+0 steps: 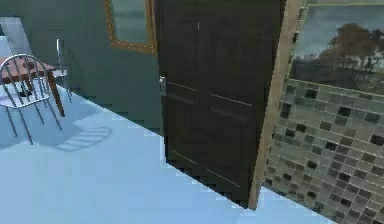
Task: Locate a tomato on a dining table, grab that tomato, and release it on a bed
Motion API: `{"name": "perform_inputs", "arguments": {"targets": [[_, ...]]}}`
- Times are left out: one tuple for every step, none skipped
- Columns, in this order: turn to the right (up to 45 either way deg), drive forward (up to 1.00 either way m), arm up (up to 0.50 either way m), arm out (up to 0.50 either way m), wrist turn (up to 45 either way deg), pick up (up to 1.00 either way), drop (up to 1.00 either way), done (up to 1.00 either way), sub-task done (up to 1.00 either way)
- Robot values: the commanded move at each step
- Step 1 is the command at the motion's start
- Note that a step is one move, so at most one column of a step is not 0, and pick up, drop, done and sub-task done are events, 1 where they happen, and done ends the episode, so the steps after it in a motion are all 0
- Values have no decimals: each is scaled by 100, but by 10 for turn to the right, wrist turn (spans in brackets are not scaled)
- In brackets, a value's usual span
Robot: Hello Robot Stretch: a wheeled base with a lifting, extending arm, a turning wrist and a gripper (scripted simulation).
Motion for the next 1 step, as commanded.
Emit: {"name": "perform_inputs", "arguments": {"targets": [[450, 0, 0, 0, 0, 0, 0, 0, 0]]}}
